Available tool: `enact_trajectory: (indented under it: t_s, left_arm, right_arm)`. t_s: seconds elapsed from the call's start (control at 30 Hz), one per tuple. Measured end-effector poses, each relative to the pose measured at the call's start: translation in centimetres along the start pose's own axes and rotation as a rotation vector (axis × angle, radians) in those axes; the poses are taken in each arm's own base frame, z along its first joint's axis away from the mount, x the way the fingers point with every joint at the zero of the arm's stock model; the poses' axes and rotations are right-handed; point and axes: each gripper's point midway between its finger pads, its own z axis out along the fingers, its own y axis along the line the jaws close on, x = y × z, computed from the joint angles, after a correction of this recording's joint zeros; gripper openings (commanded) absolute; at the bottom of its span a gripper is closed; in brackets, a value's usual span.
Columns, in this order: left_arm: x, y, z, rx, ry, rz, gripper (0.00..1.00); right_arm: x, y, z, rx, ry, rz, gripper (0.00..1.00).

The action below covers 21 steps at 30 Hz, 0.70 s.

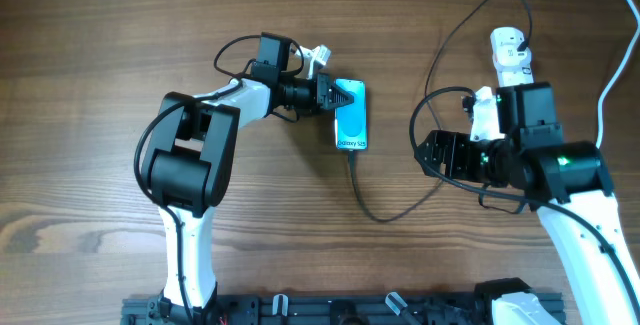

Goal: Plug charger to phone and switch on socket

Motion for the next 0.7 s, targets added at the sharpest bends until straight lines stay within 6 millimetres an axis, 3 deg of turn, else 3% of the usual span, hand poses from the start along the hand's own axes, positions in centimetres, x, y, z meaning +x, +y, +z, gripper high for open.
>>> enact_trajectory:
  t_s: [0.27,0.7]
  left_arm:
    - [0.8,0.5,0.3,0.008,0.035,-0.03,0.06]
    - [1.0,1.8,0.6,-0.083,0.025,-0.061,0.11]
  right_arm:
    - [0.4,-0.9,2.5,0.029,0.106,0.034,1.0]
    - [0.3,-1.0,2.7,0.029,0.106,0.034,0.99]
